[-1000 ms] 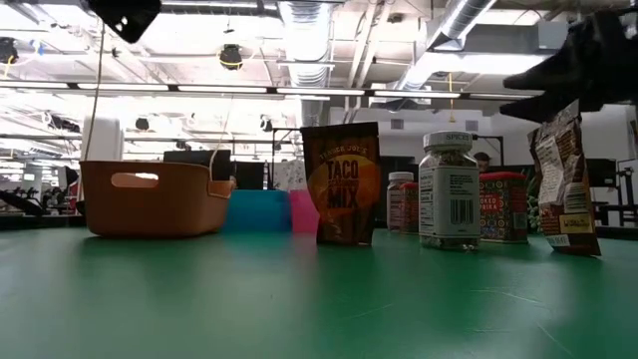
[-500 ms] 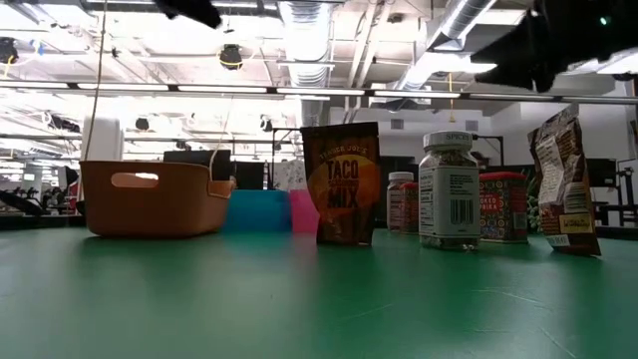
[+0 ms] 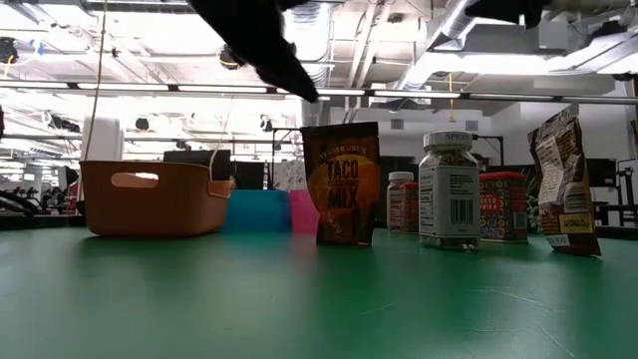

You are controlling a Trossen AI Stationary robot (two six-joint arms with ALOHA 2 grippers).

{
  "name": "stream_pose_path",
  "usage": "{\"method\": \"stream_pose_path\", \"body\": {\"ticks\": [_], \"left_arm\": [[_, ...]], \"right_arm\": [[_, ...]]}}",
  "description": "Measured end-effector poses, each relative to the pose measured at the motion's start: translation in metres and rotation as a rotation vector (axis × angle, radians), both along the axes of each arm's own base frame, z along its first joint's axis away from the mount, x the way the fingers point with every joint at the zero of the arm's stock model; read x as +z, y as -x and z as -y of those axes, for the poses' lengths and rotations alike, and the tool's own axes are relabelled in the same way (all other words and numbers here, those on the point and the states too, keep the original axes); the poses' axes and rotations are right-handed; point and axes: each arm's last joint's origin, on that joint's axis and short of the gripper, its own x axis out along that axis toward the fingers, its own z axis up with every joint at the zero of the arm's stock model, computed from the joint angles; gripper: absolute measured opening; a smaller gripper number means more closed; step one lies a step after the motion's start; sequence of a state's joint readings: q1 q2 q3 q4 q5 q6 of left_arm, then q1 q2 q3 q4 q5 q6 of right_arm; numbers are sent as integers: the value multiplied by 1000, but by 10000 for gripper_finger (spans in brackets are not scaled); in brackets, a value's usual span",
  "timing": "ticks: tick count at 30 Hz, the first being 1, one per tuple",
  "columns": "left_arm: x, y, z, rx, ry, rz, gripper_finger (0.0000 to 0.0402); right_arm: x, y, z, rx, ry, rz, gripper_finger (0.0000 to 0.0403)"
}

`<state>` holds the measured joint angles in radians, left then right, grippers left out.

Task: Sort spices by type
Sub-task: Put the top orange seasoning pack into the orange bin

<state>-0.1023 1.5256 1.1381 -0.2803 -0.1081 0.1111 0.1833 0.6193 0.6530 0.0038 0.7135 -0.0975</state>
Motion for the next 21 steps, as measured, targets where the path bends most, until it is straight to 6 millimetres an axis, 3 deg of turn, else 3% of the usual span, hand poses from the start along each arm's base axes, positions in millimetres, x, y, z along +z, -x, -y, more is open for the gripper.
{"method": "stream_pose_path", "body": {"ticks": [10, 21], "left_arm": [[-26, -27, 3, -75, -7, 37, 234], [-55, -50, -1, -71, -30, 71, 226]], "right_arm": [[-5, -8, -1, -5, 12, -32, 305], [-8, -13, -2, -1, 9, -47, 305]]}}
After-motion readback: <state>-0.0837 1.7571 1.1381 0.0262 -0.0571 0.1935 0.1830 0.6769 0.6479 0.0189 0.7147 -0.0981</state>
